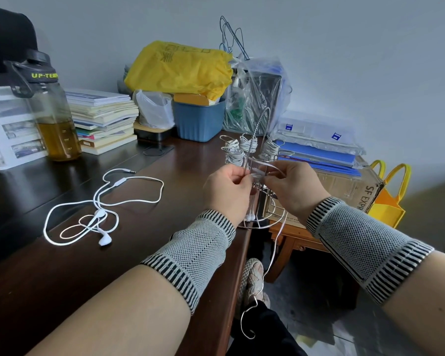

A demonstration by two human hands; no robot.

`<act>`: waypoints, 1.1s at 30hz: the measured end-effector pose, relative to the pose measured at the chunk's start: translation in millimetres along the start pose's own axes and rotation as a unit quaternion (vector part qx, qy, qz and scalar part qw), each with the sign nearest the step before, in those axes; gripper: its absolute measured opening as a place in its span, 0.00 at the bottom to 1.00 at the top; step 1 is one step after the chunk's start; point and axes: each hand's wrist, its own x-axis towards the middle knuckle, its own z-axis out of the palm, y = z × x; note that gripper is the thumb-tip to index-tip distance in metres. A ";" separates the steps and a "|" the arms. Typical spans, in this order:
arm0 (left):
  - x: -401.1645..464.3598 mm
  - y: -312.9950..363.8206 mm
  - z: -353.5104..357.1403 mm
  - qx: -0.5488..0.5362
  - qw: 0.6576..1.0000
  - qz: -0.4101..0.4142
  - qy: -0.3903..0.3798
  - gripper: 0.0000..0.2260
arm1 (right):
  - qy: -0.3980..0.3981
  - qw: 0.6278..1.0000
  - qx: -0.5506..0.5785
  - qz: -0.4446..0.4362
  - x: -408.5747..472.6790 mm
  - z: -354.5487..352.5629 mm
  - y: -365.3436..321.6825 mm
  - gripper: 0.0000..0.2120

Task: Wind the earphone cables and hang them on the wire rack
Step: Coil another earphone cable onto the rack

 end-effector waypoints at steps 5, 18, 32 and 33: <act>-1.5 1.0 -0.3 0.002 1.000 0.004 -0.024 0.06 | -0.011 0.997 0.057 0.040 -0.9 -2.0 -2.0 0.08; -5.0 3.7 0.2 -0.026 0.995 -0.041 -0.084 0.10 | -0.018 0.993 0.097 0.061 0.4 -2.9 -3.0 0.09; 1.3 -0.4 3.1 -0.189 0.977 -0.085 -0.041 0.08 | 0.061 0.995 -0.067 -0.050 -15.8 -7.4 -1.4 0.02; 1.5 -0.1 3.0 -0.191 0.977 -0.086 -0.040 0.09 | 0.077 0.990 -0.082 -0.079 -20.4 -9.4 -2.9 0.03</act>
